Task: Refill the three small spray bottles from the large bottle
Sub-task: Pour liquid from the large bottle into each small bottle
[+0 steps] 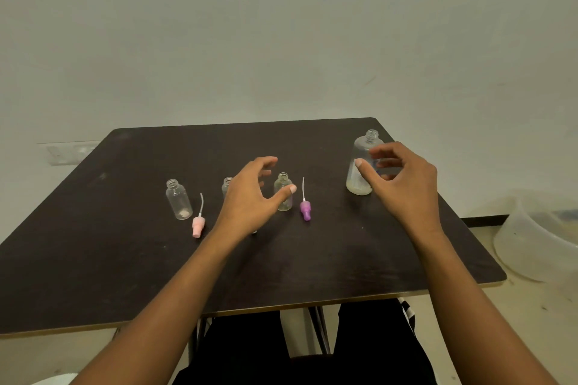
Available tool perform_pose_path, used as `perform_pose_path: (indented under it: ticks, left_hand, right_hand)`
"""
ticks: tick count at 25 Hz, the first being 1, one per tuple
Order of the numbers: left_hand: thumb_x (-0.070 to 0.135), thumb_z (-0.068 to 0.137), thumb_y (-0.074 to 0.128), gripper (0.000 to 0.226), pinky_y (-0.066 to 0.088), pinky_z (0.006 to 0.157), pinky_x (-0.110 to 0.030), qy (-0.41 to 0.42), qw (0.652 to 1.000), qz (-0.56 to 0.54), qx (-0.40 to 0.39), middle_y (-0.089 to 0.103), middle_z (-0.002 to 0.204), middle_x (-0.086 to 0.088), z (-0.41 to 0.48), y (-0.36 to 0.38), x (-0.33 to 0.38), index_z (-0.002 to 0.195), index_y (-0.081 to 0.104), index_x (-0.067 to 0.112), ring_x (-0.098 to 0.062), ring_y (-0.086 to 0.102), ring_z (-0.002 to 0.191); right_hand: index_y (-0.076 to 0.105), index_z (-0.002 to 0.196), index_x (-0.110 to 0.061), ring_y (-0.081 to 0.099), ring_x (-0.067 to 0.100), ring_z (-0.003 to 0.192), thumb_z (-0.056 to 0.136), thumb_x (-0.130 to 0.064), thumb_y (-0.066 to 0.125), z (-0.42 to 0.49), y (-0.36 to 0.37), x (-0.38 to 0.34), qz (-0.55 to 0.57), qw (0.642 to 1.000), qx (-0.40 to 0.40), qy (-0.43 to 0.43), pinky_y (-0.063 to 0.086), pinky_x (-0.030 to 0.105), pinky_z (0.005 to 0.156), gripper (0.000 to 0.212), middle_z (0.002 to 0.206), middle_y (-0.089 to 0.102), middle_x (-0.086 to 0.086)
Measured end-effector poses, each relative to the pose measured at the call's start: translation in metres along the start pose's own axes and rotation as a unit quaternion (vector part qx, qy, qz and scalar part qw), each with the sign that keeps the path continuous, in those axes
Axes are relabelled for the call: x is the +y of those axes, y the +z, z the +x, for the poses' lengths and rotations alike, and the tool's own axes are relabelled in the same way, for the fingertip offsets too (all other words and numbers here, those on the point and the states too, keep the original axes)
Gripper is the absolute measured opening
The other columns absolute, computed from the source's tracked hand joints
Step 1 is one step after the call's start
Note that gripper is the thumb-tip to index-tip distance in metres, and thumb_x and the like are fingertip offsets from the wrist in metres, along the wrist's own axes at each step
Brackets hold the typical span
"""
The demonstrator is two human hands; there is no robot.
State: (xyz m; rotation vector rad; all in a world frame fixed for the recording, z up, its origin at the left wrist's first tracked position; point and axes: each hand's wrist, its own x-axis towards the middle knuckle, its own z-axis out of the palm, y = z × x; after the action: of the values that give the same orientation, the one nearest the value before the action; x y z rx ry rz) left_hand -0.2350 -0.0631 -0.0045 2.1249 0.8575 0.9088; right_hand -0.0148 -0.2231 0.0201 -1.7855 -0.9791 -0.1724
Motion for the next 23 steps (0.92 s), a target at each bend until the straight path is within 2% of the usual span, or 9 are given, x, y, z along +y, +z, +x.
perform_pose_path:
  ticks: [3, 6, 9, 11, 13, 15, 18, 23]
  left_hand:
    - [0.040, 0.086, 0.087, 0.075, 0.053, 0.109, -0.035, -0.028, 0.999, 0.027, -0.010, 0.059, 0.149, 0.005, 0.012, 0.016, -0.008, 0.150, 0.054, 0.020, -0.009, 0.060, 0.129]
    - [0.039, 0.085, 0.088, 0.077, 0.053, 0.108, -0.034, -0.056, 0.997, 0.044, -0.015, 0.059, 0.149, 0.003, 0.020, 0.026, -0.014, 0.150, 0.053, 0.019, -0.011, 0.062, 0.128]
    - [0.039, 0.084, 0.088, 0.069, 0.052, 0.104, -0.029, -0.072, 0.995, 0.059, -0.020, 0.067, 0.139, 0.005, 0.024, 0.031, -0.018, 0.144, 0.059, 0.020, -0.012, 0.065, 0.124]
    - [0.040, 0.084, 0.088, 0.063, 0.052, 0.104, -0.029, -0.082, 0.994, 0.067, -0.025, 0.070, 0.131, 0.006, 0.025, 0.032, -0.020, 0.140, 0.062, 0.023, -0.012, 0.067, 0.121]
    - [0.039, 0.085, 0.088, 0.059, 0.055, 0.105, -0.033, -0.087, 0.993, 0.069, -0.028, 0.073, 0.127, 0.005, 0.026, 0.033, -0.021, 0.136, 0.064, 0.023, -0.012, 0.069, 0.118]
    - [0.034, 0.085, 0.088, 0.054, 0.055, 0.103, -0.030, -0.088, 0.993, 0.070, -0.029, 0.074, 0.122, 0.006, 0.026, 0.033, -0.023, 0.133, 0.066, 0.023, -0.011, 0.070, 0.114]
    - [0.025, 0.086, 0.087, 0.044, 0.056, 0.099, -0.025, -0.090, 0.994, 0.057, -0.030, 0.073, 0.109, 0.010, 0.024, 0.034, -0.026, 0.126, 0.068, 0.022, -0.010, 0.072, 0.107]
    - [0.021, 0.084, 0.090, 0.042, 0.060, 0.096, -0.027, -0.100, 0.994, 0.027, -0.022, 0.075, 0.105, 0.011, 0.023, 0.034, -0.026, 0.120, 0.068, 0.021, 0.000, 0.072, 0.096]
  right_hand:
    - [0.069, 0.115, -0.028, 0.071, 0.007, 0.095, 0.083, -0.052, 0.084, 0.011, 0.002, 0.026, -0.025, 0.999, 0.018, 0.027, 0.065, 0.042, 0.084, 0.042, 0.110, 0.073, -0.013]
    - [0.061, 0.129, -0.025, 0.068, 0.011, 0.105, 0.079, -0.055, 0.086, 0.024, 0.010, 0.048, -0.055, 0.997, 0.005, 0.055, 0.063, 0.044, 0.091, 0.064, 0.124, 0.069, -0.007]
    - [0.053, 0.144, -0.019, 0.067, 0.015, 0.116, 0.076, -0.056, 0.088, 0.036, 0.022, 0.061, -0.038, 0.996, -0.026, 0.071, 0.059, 0.042, 0.100, 0.085, 0.137, 0.066, -0.001]
    - [0.052, 0.146, -0.017, 0.067, 0.014, 0.117, 0.075, -0.055, 0.090, 0.043, 0.029, 0.066, -0.021, 0.996, -0.043, 0.076, 0.058, 0.039, 0.102, 0.090, 0.137, 0.067, 0.000]
    - [0.053, 0.146, -0.018, 0.066, 0.013, 0.117, 0.074, -0.053, 0.091, 0.048, 0.033, 0.070, -0.010, 0.995, -0.062, 0.083, 0.057, 0.038, 0.104, 0.088, 0.137, 0.067, 0.000]
    - [0.056, 0.143, -0.018, 0.066, 0.014, 0.117, 0.074, -0.052, 0.092, 0.049, 0.037, 0.075, -0.013, 0.993, -0.078, 0.083, 0.056, 0.035, 0.104, 0.084, 0.135, 0.069, 0.000]
    - [0.060, 0.134, -0.017, 0.068, 0.019, 0.114, 0.075, -0.053, 0.090, 0.049, 0.040, 0.079, -0.043, 0.992, -0.092, 0.077, 0.056, 0.031, 0.096, 0.075, 0.129, 0.071, 0.002]
    - [0.066, 0.121, -0.018, 0.069, 0.016, 0.105, 0.073, -0.055, 0.091, 0.049, 0.040, 0.078, -0.041, 0.994, -0.070, 0.071, 0.057, 0.030, 0.090, 0.066, 0.119, 0.074, 0.001]
